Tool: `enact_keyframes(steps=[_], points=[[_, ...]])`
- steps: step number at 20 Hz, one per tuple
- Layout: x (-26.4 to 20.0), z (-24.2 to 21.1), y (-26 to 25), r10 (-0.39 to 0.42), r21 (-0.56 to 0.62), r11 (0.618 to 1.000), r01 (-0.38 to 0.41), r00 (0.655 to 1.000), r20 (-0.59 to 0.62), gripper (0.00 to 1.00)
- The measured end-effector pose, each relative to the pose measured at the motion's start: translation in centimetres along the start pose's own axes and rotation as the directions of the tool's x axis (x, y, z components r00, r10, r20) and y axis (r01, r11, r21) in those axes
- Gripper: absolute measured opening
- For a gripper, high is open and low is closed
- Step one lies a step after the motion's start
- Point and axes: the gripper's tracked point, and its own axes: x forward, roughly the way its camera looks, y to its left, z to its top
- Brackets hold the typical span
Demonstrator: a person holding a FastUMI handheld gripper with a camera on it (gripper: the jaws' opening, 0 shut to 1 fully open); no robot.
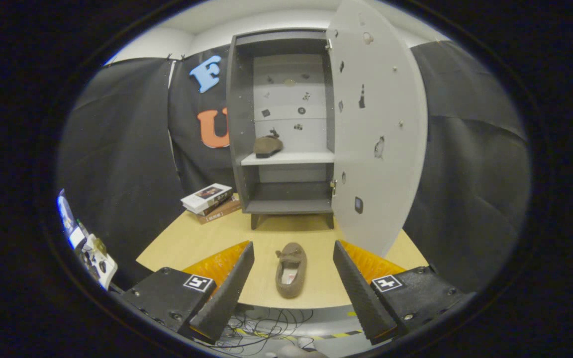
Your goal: Open the shoe cabinet door, grab the shoes and put them into the shoe cabinet, then close the shoe cabinet door.
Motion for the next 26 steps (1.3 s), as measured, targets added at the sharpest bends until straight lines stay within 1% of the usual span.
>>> enact_keyframes(steps=[4,7,13,16,19,20,22,26], points=[[5.4,-4.6,1.3,0.035,0.076,0.997,-0.029,0.996,-0.085,1.00],[9.6,-7.9,2.2,0.086,0.180,0.982,-0.055,0.982,-0.169,1.00],[18.0,-13.2,2.4,0.109,0.240,0.970,-0.037,0.949,-0.295,1.00],[22.2,-14.5,1.9,0.109,0.277,0.961,-0.017,0.941,-0.320,0.99],[26.2,-15.6,2.2,0.150,0.368,0.930,-0.006,0.918,-0.366,0.98],[27.2,-15.6,2.2,0.159,0.385,0.923,-0.002,0.912,-0.378,0.97],[29.4,-15.3,2.0,0.155,0.392,0.920,0.009,0.911,-0.383,0.97],[31.1,-16.2,1.8,0.167,0.367,0.930,0.010,0.879,-0.447,0.58]])
